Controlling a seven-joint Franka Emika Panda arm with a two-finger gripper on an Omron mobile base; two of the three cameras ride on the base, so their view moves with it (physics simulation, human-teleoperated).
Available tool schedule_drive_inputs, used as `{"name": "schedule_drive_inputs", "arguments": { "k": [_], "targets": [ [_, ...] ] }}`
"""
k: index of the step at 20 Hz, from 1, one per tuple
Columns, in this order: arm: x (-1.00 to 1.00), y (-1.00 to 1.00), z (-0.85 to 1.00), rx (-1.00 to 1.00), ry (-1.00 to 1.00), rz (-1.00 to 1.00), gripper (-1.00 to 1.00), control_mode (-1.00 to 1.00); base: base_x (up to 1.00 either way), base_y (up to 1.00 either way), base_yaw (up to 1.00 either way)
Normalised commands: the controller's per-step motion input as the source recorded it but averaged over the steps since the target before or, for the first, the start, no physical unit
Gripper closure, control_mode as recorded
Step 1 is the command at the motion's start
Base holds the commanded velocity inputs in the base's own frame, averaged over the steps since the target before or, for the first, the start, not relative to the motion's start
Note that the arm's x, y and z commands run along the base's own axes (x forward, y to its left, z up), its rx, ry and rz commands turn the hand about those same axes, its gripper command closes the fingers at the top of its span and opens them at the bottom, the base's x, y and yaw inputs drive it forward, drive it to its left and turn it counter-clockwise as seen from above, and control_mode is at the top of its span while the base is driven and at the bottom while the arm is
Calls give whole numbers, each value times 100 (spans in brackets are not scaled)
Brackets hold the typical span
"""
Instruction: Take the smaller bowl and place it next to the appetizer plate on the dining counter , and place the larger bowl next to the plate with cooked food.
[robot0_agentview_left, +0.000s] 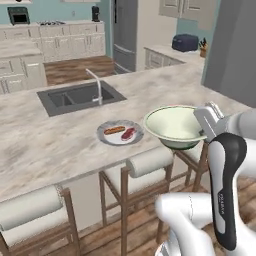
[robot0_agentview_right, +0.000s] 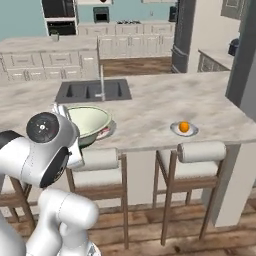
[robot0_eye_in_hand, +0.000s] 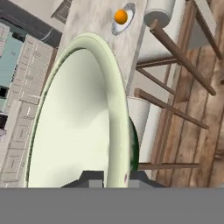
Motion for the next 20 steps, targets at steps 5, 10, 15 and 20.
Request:
{"name": "schedule_drive_inputs", "arguments": {
  "k": [5,10,15,20],
  "targets": [
    [0,0,0,0,0,0,100,100,48,-57,52],
    [0,0,0,0,0,0,100,100,65,-57,49],
    [0,0,0,0,0,0,100,100,55,-38,44],
    [0,0,0,0,0,0,100,100,39,-28,39]
  ]
}}
